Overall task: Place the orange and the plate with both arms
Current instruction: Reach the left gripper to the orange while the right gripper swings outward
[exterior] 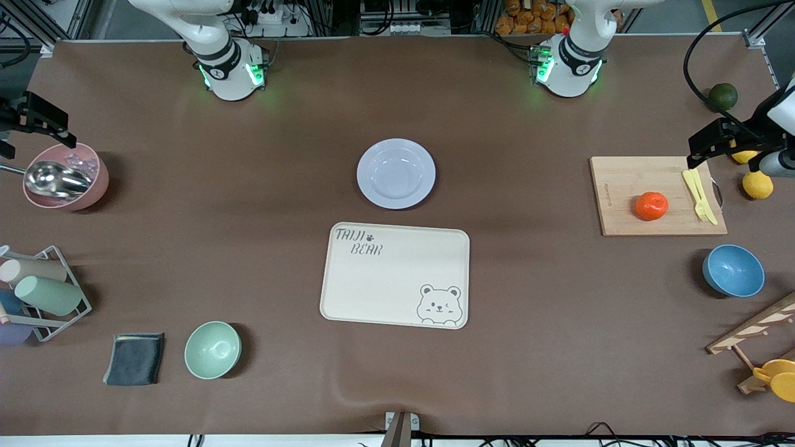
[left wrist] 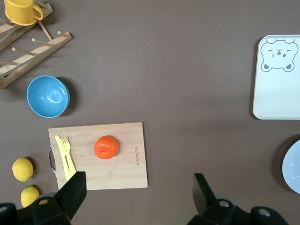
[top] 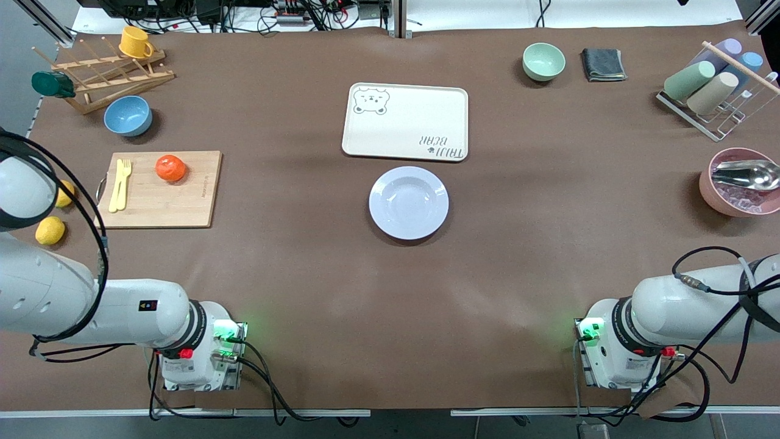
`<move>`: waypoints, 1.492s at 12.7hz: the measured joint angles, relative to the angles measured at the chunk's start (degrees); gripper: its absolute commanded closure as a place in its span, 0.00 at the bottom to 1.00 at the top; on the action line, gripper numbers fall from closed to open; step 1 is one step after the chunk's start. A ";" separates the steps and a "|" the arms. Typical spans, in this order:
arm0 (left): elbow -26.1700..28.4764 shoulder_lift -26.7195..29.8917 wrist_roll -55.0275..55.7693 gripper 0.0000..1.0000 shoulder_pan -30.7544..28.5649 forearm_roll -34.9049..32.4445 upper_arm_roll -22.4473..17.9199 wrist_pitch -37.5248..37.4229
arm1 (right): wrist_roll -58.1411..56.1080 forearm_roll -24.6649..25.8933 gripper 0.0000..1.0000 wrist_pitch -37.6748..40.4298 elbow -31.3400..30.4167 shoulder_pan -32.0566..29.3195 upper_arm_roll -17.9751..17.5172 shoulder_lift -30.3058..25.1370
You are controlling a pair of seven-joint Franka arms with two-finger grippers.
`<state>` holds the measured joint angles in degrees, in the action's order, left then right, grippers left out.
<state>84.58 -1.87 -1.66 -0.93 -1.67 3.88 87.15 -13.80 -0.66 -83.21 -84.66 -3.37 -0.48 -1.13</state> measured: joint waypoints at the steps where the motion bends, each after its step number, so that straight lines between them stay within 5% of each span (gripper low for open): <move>1: -0.01 0.00 0.00 0.00 -0.02 0.00 -0.05 0.00 | 0.02 0.00 0.00 0.00 -0.14 0.00 0.00 0.01; 5: 0.81 -0.48 0.00 0.00 -0.89 -0.24 -0.31 -0.34 | 0.07 0.00 0.00 0.03 -1.64 0.00 0.00 0.15; 8: 7.74 -2.05 0.01 0.00 -3.00 -0.32 -0.48 1.98 | 0.07 0.00 0.00 0.04 -2.30 0.03 -0.01 0.17; 16: 43.65 0.31 0.44 0.00 -13.15 -4.89 -0.35 42.27 | -0.56 0.04 0.00 1.71 -3.58 1.34 -0.10 3.53; 19: 50.00 -0.67 0.06 0.00 -15.59 -4.90 -0.34 48.12 | -0.55 -0.76 0.00 1.78 -3.64 1.51 -0.08 5.48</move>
<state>134.58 -2.54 -1.60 -16.52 -6.57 3.54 135.26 -14.35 -1.42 -81.43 -88.30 -1.86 -0.56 4.35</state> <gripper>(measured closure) 0.000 0.000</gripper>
